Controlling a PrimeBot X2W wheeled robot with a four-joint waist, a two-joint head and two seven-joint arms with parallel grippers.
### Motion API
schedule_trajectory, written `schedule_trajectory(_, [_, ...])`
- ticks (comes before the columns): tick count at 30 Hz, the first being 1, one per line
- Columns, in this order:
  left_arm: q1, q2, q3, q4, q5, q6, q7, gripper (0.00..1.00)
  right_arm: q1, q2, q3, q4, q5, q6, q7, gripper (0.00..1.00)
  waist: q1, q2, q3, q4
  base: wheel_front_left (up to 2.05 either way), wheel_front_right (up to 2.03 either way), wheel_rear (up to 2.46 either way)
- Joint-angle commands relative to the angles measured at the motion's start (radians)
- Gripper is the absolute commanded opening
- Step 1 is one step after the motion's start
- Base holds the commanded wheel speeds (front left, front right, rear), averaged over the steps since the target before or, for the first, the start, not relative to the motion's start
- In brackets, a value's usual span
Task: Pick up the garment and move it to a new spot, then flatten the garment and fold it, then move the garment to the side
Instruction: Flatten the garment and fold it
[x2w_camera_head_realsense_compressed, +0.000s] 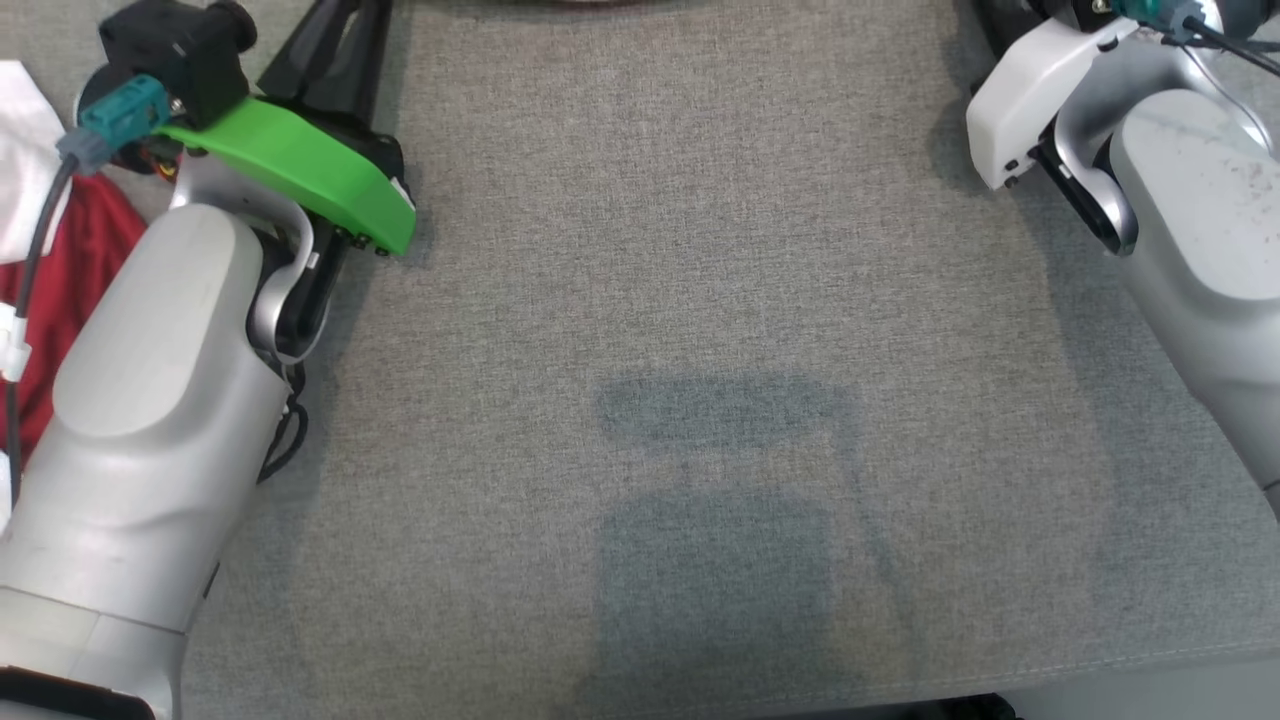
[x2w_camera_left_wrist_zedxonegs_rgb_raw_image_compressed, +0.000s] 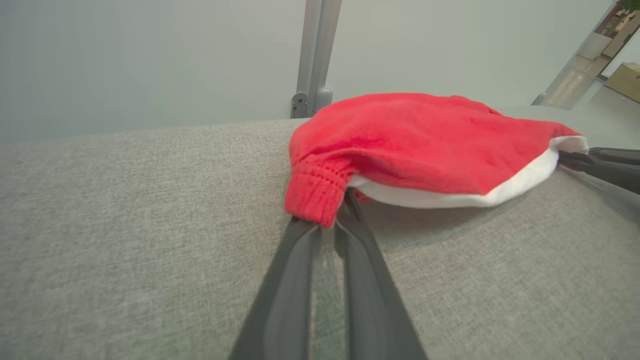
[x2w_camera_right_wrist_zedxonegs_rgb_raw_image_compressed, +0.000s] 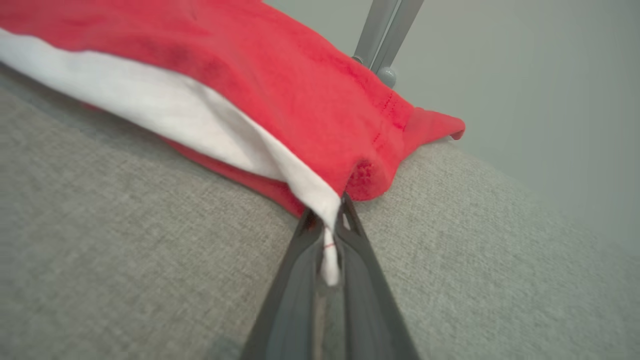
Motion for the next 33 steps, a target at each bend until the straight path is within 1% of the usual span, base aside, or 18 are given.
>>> schedule_trajectory(1, [0.016, 0.001, -0.001, -0.003, 0.001, -0.003, -0.002, 0.00, 0.018, -0.007, 0.002, 0.002, 0.005, -0.002, -0.005, 0.00, -0.0001, 0.0011, -0.014, 0.004, 0.00, 0.00, 0.00])
schedule_trajectory(7, [0.065, 0.000, -0.021, -0.006, -0.009, -0.002, -0.001, 0.00, 0.054, -0.013, 0.018, 0.012, 0.019, -0.002, -0.020, 0.00, -0.0001, 0.0011, -0.044, -0.002, 0.00, 0.00, 0.00])
schedule_trajectory(10, [0.108, 0.003, -0.028, -0.013, -0.010, 0.008, -0.011, 0.00, 0.082, -0.015, 0.020, 0.016, 0.026, -0.002, -0.035, 0.00, -0.0001, 0.0011, -0.071, -0.009, 0.00, 0.00, 0.00])
schedule_trajectory(13, [0.178, 0.008, -0.033, -0.031, -0.018, 0.018, -0.020, 0.00, 0.141, -0.004, 0.008, 0.016, 0.042, -0.002, -0.063, 0.00, -0.0001, 0.0011, -0.114, -0.020, 0.00, 0.00, 0.00])
schedule_trajectory(18, [0.348, 0.024, -0.043, -0.091, -0.034, 0.046, -0.036, 0.00, 0.273, -0.001, 0.023, 0.009, 0.031, -0.002, -0.095, 0.00, -0.0001, 0.0011, -0.208, -0.049, 0.00, 0.00, 0.00])
schedule_trajectory(25, [0.588, 0.036, -0.074, -0.216, -0.030, 0.112, -0.048, 0.00, 0.466, -0.004, 0.012, -0.032, 0.026, -0.002, -0.119, 0.00, -0.0001, 0.0011, -0.321, -0.071, 0.00, 0.00, 0.00])
schedule_trajectory(27, [0.656, 0.041, -0.075, -0.254, -0.036, 0.140, -0.051, 0.00, 0.522, -0.008, -0.005, -0.056, 0.023, -0.002, -0.124, 0.00, -0.0001, 0.0011, -0.353, -0.076, 0.00, 0.00, 0.00])
schedule_trajectory(29, [0.720, 0.060, -0.080, -0.287, -0.016, 0.174, -0.054, 0.00, 0.583, -0.014, -0.024, -0.085, 0.019, -0.002, -0.127, 0.00, -0.0001, 0.0011, -0.383, -0.081, 0.00, 0.00, 0.00])
schedule_trajectory(31, [0.793, 0.054, -0.066, -0.319, -0.039, 0.201, -0.056, 0.00, 0.644, -0.021, -0.051, -0.116, 0.013, -0.002, -0.127, 0.00, -0.0001, 0.0011, -0.408, -0.084, 0.00, 0.00, 0.00])
schedule_trajectory(33, [0.849, 0.064, -0.058, -0.347, -0.040, 0.224, -0.058, 0.00, 0.706, -0.034, -0.082, -0.151, 0.007, -0.003, -0.121, 0.00, -0.0001, 0.0011, -0.426, -0.084, 0.00, 0.00, 0.00])
